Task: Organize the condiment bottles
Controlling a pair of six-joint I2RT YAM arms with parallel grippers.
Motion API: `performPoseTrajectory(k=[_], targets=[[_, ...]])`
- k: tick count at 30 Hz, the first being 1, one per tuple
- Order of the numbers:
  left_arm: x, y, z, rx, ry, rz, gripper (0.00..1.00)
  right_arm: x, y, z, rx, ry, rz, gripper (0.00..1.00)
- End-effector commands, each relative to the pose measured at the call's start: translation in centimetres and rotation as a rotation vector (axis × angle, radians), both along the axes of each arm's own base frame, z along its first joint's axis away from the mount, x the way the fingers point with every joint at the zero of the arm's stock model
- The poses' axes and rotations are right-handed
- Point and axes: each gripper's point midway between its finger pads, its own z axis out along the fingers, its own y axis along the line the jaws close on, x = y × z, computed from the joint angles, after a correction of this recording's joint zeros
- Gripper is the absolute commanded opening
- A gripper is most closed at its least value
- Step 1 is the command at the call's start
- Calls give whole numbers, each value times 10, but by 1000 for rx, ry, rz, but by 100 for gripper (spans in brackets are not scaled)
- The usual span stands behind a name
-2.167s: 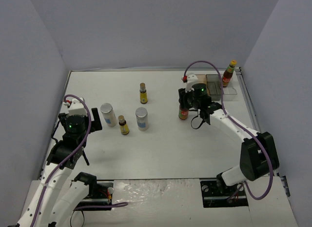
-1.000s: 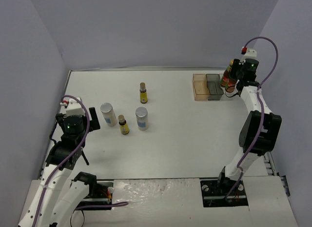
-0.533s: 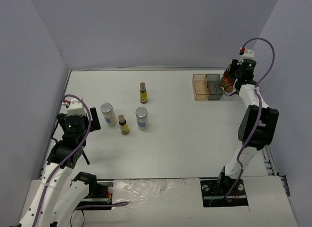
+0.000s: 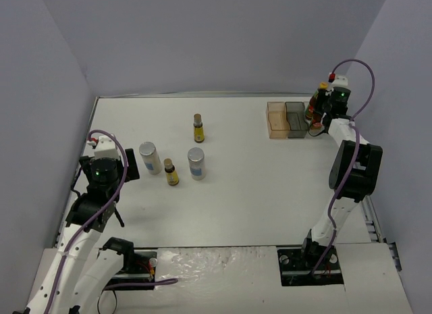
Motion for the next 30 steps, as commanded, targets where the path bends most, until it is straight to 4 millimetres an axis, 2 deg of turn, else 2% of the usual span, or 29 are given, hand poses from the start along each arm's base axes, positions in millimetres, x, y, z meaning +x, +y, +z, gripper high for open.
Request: performPoseTrajectory(k=[1,3,6,11,13,16,18,19,20,22,24,28,30], targets=[[10,1,21,-5,-74,7,97,15,-5,78,-58,-234,11,41],[10,0,21,-8,-74,5,97,11,-3,82,-59,-233,16,59],[9,0,22,-9,-80,2,97,4,-1,91,-59,-234,16,77],[9,-1,24,-16,-88,-3,97,-24,7,138,-80,-260,25,89],[8,-1,25,-17,-90,-3,97,-30,11,143,-76,-253,29,91],[8,-2,26,-21,-92,-5,97,-58,38,177,-63,-269,69,95],[8,-3,25,-26,-92,-8,97,-70,64,187,-55,-279,119,97],[8,-3,26,-29,-97,-11,97,-77,84,192,-53,-282,159,99],[8,-3,26,-28,-96,-11,97,-78,85,188,-52,-275,160,100],[8,-5,26,-33,-98,-17,97,-94,149,197,-23,-286,308,100],[8,-6,27,-37,-99,-23,97,-108,199,196,5,-282,424,100],[9,-7,26,-39,-98,-27,97,-131,267,189,22,-270,574,100],[9,-9,26,-39,-98,-34,97,-147,315,178,45,-246,689,100]])
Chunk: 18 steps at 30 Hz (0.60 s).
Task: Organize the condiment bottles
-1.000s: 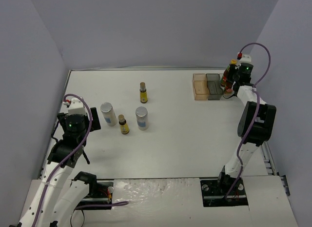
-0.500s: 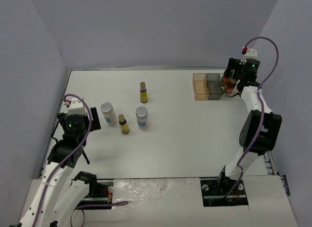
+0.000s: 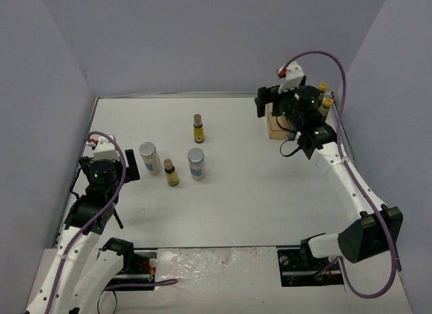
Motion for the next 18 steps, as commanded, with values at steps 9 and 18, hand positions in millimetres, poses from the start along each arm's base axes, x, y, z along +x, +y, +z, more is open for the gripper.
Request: performPoseTrajectory(k=[9,18], targets=[[9,-6,24,-19,-86,-19,97,-74,185,-68,-17,117,451,100],[8,-7,25,-20,-87,-26,97,-94,241,-112,-28,175,558,100]])
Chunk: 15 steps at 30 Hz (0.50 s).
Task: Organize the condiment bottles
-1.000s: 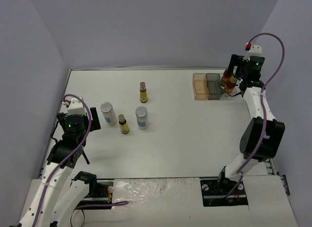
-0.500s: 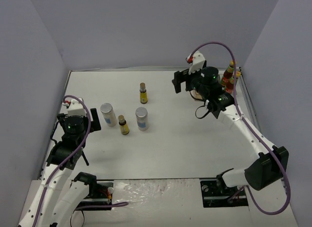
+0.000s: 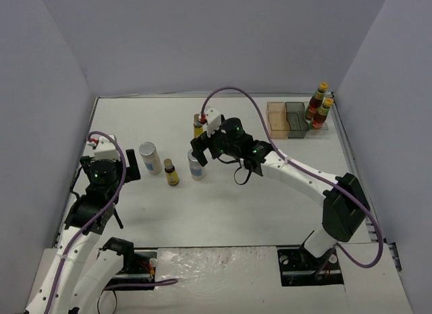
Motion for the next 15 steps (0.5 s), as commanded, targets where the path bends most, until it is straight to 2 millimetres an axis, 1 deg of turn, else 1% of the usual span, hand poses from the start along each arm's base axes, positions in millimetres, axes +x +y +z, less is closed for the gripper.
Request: performPoseTrajectory(k=[1,5,10,12,15], targets=[[8,-4,24,-17,-82,-11,97,5,28,12,81,-58,24,100],[7,-4,24,-17,-84,-10,97,8,36,-16,52,-28,26,100],[7,-3,24,-13,-85,-8,97,7,42,-44,15,2,35,98],[7,-3,25,-15,-88,-8,97,6,42,-53,4,16,38,94],[7,-3,25,-13,-86,-8,97,5,40,-61,-5,20,34,86]])
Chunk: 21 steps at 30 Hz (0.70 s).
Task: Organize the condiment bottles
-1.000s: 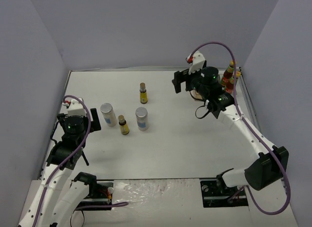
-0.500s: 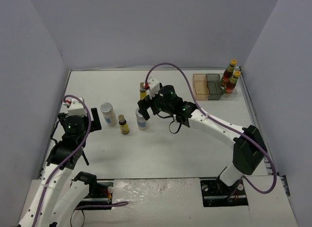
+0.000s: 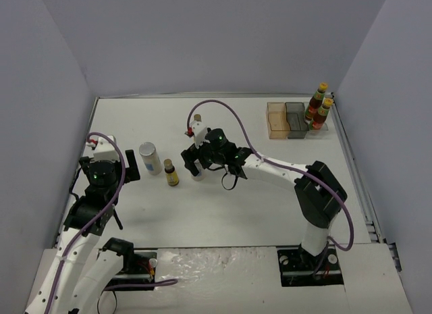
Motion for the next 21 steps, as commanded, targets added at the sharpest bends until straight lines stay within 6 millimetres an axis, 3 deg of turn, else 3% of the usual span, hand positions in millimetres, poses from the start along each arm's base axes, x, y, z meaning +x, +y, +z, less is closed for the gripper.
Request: performPoseTrajectory(k=[1,8,12,14,18,21], targets=[[8,-3,23,-11,-77,-8,97,7,9,18,66,-69,-7,81],[9,-3,22,-7,-75,-9,97,16,-6,21,63,-83,-38,38],[9,-3,22,-6,-72,-7,97,29,-26,41,86,-107,-75,10],[9,-3,21,-5,-71,-7,97,40,-39,57,103,-127,-105,1],[9,-2,21,-3,-69,-5,97,74,-93,104,131,-204,-226,0],[10,-2,20,-2,-65,-5,97,110,-154,139,134,-269,-368,0]])
